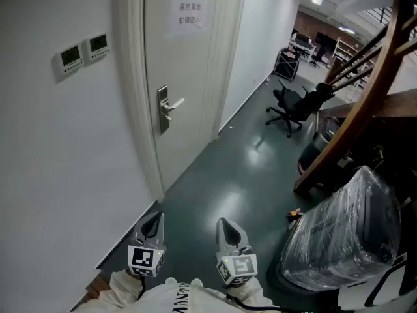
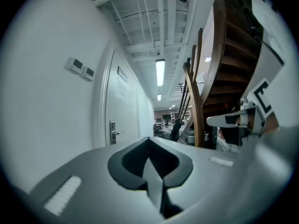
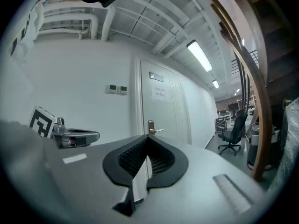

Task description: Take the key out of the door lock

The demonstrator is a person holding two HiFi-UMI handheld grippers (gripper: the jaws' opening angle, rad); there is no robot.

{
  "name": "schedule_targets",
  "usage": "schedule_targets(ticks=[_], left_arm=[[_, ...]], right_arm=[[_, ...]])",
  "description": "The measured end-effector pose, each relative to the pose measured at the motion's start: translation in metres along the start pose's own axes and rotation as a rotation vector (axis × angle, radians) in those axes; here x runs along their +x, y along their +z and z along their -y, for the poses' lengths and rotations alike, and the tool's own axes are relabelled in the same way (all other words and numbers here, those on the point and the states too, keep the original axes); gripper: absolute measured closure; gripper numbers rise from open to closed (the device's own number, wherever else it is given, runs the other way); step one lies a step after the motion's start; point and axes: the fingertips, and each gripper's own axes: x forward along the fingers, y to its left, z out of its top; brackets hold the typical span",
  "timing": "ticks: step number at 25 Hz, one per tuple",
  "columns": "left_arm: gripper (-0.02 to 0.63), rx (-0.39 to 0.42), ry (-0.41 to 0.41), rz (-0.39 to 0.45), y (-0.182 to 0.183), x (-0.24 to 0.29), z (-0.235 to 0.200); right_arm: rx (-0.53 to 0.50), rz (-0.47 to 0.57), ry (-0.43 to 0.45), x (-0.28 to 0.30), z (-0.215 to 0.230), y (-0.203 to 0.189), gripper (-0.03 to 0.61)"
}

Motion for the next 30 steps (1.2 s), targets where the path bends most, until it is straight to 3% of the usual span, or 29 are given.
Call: schedule_targets(ticks=[15,30], left_arm=[[0.615,-0.007,0.023,-0.014,-0.007,0.006,0.004],[0.615,0.02,0.028,-0.02,-0.005,0.025,0.049]], right_arm=[[0.009,-0.015,0.026,0.002,0.009,-0.008,0.578],[0.067,-0.028,0.007,-0.018,0.064,-0.022,0.577]])
